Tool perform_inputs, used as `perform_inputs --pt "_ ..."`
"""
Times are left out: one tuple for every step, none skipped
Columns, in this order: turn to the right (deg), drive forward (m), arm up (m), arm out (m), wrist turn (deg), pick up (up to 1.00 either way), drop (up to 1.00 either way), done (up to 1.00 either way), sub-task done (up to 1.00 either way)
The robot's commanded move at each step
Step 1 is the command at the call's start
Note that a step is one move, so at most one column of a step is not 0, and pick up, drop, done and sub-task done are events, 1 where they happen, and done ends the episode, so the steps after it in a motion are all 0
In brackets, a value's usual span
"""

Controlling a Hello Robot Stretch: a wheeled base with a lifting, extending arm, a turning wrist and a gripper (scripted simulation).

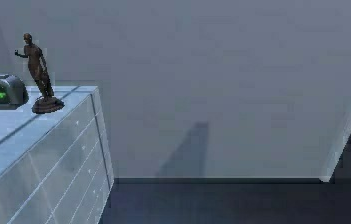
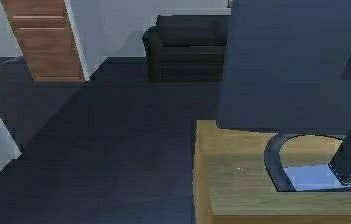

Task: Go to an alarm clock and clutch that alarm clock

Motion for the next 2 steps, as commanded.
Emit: perform_inputs --pt "-6.0 0.0 0.0 0.0 0.0 0.0 0.0 0.0 0.0" --pt "0.0 0.2 0.0 0.0 0.0 0.0 0.0 0.0 0.0"
